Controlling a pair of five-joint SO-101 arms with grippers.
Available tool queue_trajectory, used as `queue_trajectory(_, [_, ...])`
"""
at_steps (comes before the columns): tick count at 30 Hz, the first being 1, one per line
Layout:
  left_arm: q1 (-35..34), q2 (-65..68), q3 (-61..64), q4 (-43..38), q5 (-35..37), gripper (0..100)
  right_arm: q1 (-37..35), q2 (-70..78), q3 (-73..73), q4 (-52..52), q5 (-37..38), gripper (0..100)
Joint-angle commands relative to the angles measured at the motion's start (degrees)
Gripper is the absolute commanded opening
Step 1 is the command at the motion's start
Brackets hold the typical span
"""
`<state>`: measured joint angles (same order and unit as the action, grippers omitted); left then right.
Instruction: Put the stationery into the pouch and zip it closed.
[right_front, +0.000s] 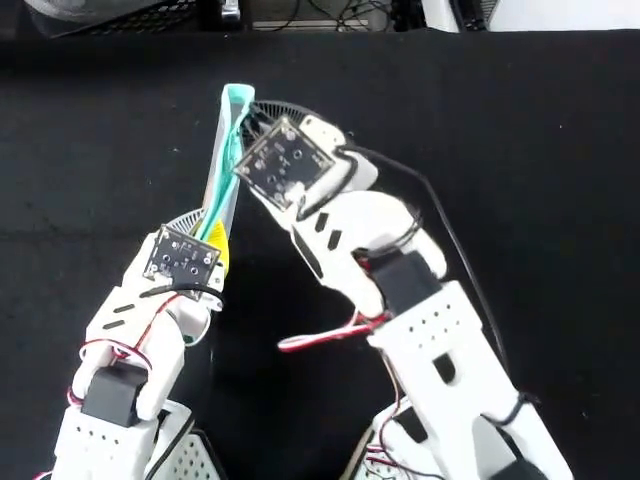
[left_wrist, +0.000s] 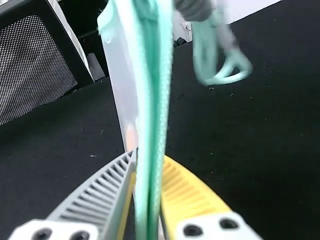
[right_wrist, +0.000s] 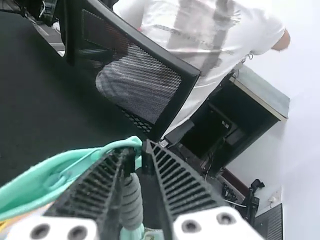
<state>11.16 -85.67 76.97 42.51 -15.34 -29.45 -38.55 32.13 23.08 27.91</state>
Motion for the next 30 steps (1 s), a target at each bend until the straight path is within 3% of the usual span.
queue_trajectory(1, [0.40, 0.79, 3.12, 2.64, 0.09, 3, 2.81, 1.36, -5.67, -1.85, 0.18, 1.2])
queue_trajectory(30, [0.48, 0.79, 2.77, 4.48, 0.00, 3, 9.49, 12.97, -11.21, -9.49, -1.58, 1.2])
